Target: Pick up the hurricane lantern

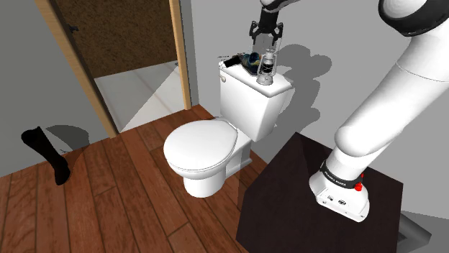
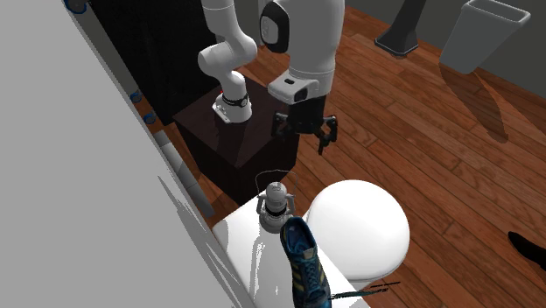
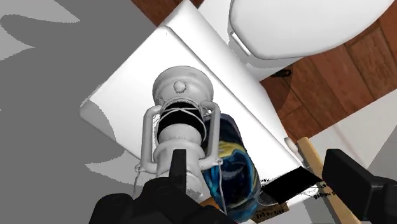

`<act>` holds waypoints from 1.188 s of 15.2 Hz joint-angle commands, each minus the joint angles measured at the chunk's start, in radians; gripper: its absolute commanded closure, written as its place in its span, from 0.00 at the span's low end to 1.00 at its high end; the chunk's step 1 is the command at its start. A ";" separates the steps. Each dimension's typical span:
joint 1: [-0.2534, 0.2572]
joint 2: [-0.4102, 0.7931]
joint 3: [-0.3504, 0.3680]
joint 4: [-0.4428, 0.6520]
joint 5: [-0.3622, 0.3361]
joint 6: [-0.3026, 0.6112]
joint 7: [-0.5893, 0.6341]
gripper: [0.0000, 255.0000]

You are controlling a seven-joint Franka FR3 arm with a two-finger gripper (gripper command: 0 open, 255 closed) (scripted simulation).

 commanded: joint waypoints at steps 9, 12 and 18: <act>-0.053 0.145 -0.052 0.097 -0.045 0.044 0.154 0.00; -0.053 0.149 -0.053 0.062 -0.049 0.083 0.162 0.00; -0.054 0.153 -0.053 0.046 -0.051 0.102 0.165 1.00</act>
